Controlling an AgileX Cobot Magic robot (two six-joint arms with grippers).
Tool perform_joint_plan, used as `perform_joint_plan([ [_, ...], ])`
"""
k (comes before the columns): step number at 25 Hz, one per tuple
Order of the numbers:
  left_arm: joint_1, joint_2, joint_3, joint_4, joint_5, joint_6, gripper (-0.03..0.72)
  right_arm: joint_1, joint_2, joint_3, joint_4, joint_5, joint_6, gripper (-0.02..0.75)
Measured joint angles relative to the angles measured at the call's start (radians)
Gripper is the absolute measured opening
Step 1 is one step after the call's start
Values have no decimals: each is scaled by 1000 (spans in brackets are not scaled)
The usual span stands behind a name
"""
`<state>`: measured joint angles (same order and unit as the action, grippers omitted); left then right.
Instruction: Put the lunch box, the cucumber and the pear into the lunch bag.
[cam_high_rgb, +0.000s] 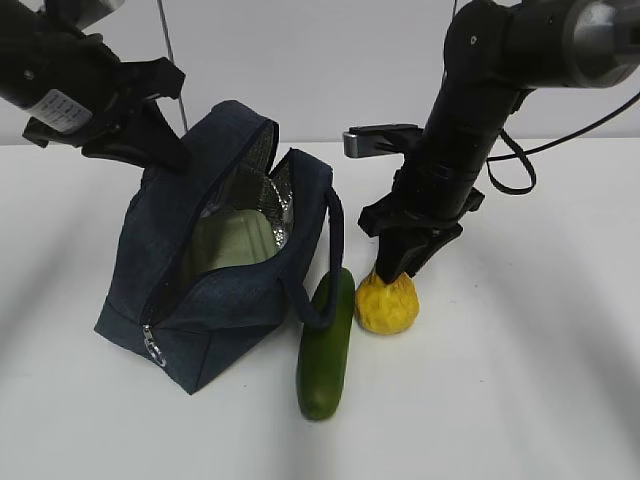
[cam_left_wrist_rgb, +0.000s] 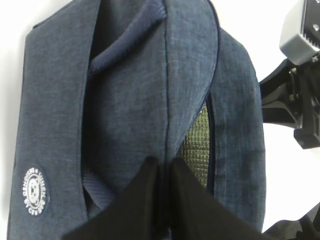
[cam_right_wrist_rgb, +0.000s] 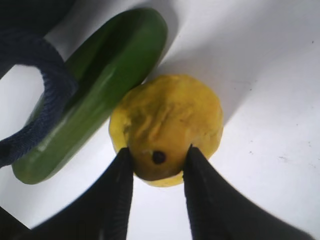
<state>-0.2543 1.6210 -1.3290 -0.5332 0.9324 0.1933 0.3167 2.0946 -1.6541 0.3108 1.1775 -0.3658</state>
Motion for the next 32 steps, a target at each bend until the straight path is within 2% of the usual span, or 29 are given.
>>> perform_joint_plan([
  [8,0,0,0,0,4,0,3,0,0,0,0,11,0,222],
  [32,0,0,0,0,6,0,3,0,-164,-16,-29,43,1,214],
])
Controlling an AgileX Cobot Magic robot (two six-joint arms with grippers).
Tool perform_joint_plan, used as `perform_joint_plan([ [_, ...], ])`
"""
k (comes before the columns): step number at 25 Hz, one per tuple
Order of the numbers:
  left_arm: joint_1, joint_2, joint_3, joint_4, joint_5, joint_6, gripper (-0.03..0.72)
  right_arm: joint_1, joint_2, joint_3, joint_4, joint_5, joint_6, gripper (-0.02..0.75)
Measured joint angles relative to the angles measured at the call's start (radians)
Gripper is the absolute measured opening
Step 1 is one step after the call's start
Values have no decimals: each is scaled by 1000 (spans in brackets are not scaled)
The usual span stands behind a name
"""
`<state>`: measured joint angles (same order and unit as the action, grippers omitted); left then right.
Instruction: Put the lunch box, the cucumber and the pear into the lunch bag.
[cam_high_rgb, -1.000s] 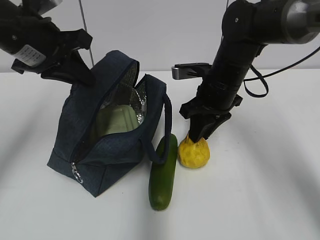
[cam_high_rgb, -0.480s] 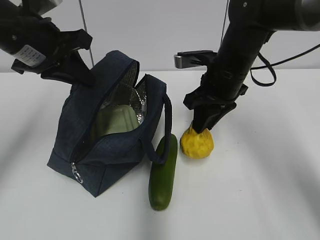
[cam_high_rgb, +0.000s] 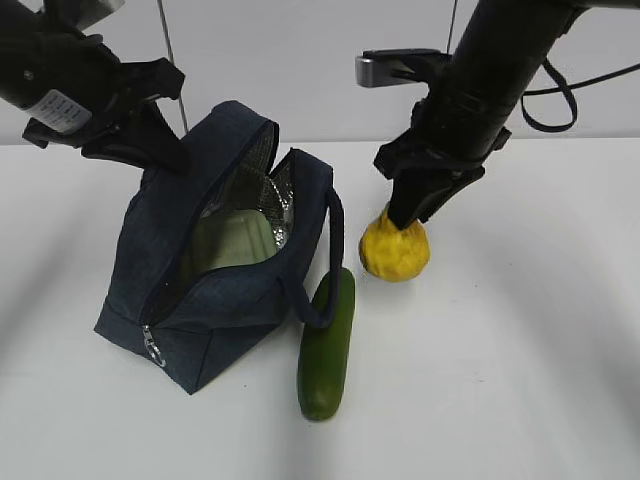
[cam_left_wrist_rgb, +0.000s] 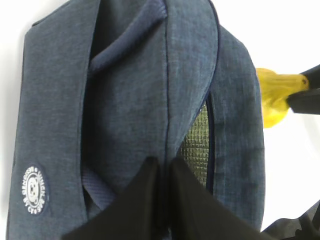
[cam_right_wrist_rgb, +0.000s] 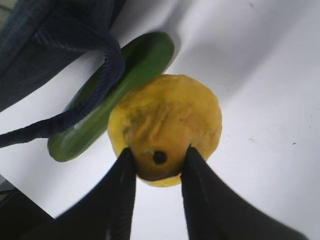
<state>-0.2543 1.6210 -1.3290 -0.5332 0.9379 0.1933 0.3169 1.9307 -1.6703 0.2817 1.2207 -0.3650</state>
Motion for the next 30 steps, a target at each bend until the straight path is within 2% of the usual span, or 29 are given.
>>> perform_joint_plan([
  [6,0,0,0,0,0,0,3,0,-61,-1,80,2,0,214],
  [21,0,0,0,0,11,0,3,0,-144,-74,382,3,-117,213],
  [30,0,0,0,0,19,0,3,0,-64,-81,424,-93,-161,213],
])
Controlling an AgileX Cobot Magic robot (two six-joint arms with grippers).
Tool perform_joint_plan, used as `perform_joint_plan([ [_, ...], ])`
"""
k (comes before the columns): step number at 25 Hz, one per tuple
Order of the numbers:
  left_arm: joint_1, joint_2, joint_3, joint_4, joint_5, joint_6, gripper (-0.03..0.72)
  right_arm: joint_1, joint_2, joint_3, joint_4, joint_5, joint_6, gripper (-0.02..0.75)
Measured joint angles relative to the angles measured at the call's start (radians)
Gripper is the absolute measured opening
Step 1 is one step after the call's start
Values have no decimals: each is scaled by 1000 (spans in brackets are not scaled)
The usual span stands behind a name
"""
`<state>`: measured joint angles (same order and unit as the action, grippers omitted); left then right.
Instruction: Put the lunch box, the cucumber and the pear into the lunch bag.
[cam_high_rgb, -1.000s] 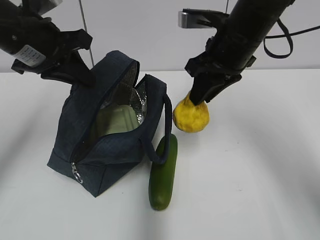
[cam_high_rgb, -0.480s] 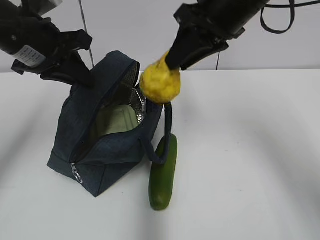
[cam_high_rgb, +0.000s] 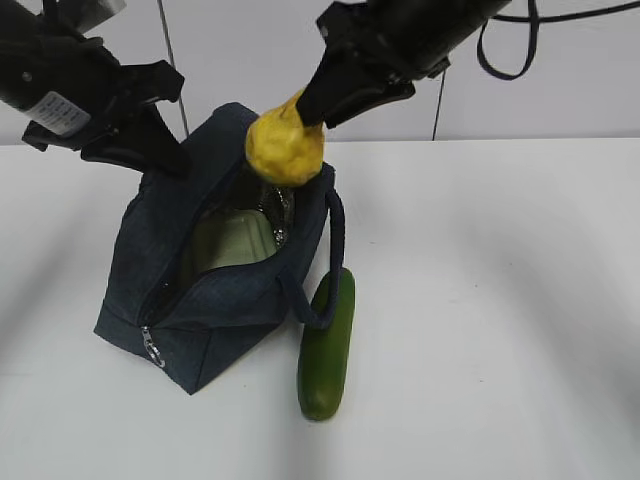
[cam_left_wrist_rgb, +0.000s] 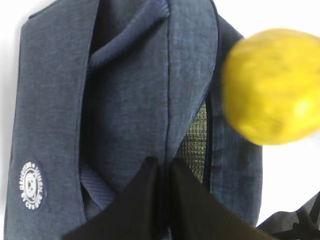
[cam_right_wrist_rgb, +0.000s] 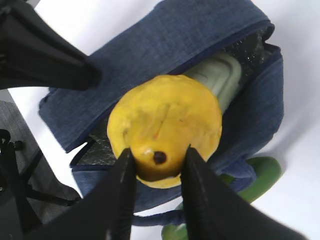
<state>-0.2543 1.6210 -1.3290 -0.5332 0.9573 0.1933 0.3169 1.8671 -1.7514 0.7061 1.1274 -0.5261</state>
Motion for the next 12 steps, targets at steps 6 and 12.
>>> perform_joint_plan([
  [6,0,-8,0,0,2,0,3,0,99,0,63,-41,-55,214],
  [12,0,-8,0,0,4,0,3,0,136,0,102,-50,-68,331],
])
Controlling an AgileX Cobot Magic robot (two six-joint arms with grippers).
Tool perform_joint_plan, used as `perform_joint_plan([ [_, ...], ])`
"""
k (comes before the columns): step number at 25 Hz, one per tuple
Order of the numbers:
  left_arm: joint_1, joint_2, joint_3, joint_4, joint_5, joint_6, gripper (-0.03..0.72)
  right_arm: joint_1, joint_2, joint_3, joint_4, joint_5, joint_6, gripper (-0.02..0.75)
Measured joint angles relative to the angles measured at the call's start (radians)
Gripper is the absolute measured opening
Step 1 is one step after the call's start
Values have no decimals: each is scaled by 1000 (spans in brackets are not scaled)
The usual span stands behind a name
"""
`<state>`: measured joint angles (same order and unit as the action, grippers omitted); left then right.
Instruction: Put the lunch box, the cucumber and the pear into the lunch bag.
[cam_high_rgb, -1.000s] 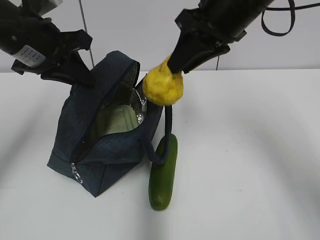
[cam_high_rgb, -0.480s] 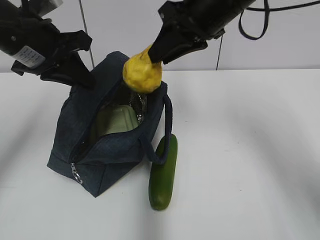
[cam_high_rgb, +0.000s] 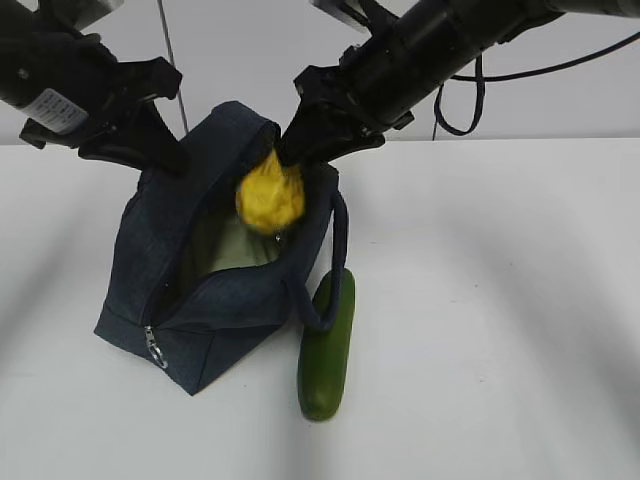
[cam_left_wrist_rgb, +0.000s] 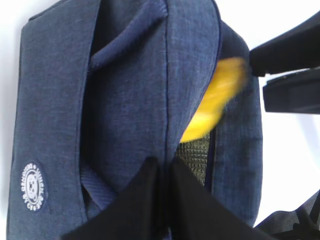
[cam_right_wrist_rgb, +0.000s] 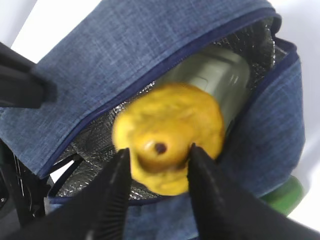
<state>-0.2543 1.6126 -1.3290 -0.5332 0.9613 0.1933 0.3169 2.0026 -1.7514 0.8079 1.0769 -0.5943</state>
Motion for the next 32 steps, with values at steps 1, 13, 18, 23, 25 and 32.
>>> perform_joint_plan([
  [1,0,0,0,0,0,0,3,0,0,0,6,-1,-2,368],
  [13,0,0,0,0,3,0,3,0,-93,0,-99,-6,36,455],
  [18,0,0,0,0,3,0,3,0,-168,0,-386,92,214,456],
  [23,0,0,0,0,3,0,3,0,-170,42,-439,144,266,456],
  [25,0,0,0,0,3,0,3,0,-170,91,-439,146,272,456],
  [32,0,0,0,-2,3,0,3,2,-170,303,-321,123,275,456],
])
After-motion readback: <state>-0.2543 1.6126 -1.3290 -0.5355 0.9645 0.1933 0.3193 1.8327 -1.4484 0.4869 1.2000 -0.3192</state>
